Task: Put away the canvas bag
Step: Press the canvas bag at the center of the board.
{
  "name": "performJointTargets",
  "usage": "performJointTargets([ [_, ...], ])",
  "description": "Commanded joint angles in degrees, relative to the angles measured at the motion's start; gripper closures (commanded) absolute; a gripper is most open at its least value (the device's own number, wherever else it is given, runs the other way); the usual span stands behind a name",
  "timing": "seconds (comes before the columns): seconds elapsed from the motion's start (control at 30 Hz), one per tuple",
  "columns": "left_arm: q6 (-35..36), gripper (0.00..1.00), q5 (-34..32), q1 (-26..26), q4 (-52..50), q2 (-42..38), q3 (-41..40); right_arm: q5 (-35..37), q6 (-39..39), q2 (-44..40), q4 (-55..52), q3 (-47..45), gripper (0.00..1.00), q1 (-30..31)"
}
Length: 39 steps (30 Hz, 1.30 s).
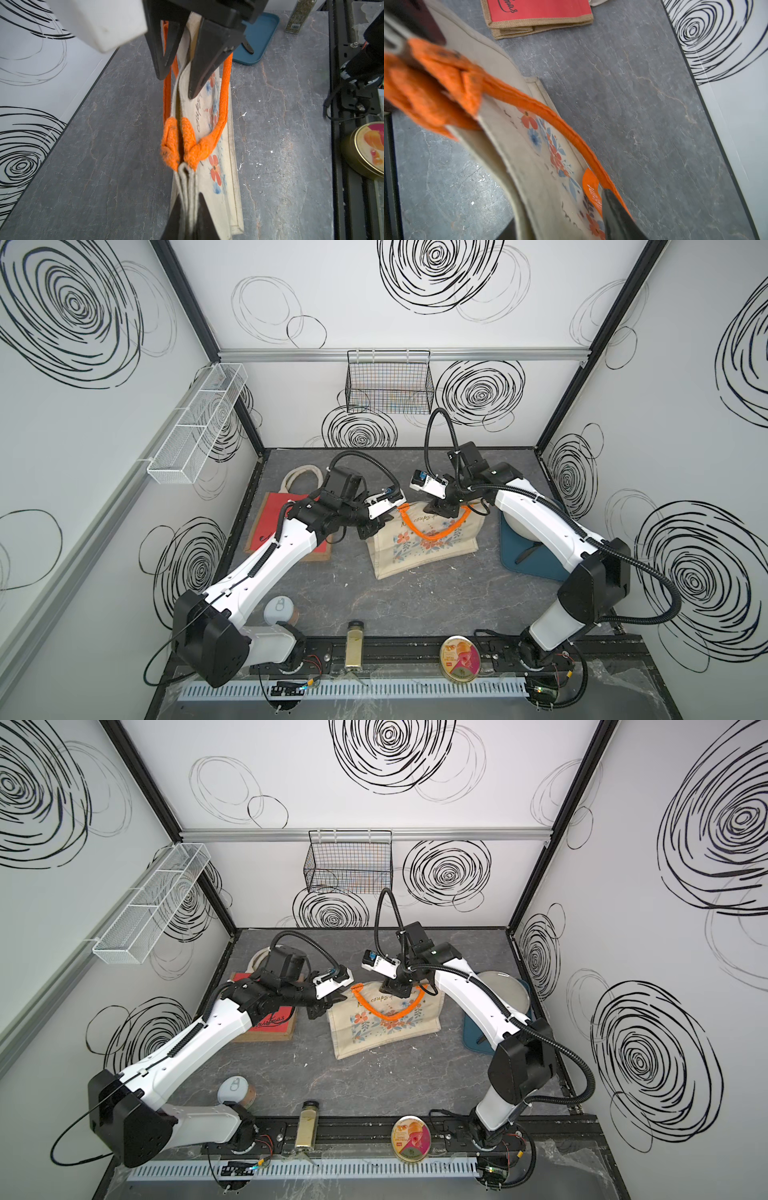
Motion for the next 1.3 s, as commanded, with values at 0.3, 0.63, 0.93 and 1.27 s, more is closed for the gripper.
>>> performJointTargets([
  [0.3,0.1,1.0,1.2,0.5,2.9,-2.1,-0.1,3.6,0.3,-2.0,-3.3,-0.6,1.0,-3.8],
  [0.63,0.0,1.0,1.3,1.3,3.2,-2.1,-0.3,10.6,1.9,-3.5,-2.6,-2.4,0.55,-4.5],
  [0.93,-0.6,1.0,0.8,1.7,3.5,-1.6,-0.2,11.1,1.1,-5.7,-2.1,-4.1,1.0,-4.6],
  [1.27,-5.3,0.46,0.6,4.8,4.7,-1.5,2.6,4.8,8.9,-3.9,-5.4,0.2,0.94,4.5],
])
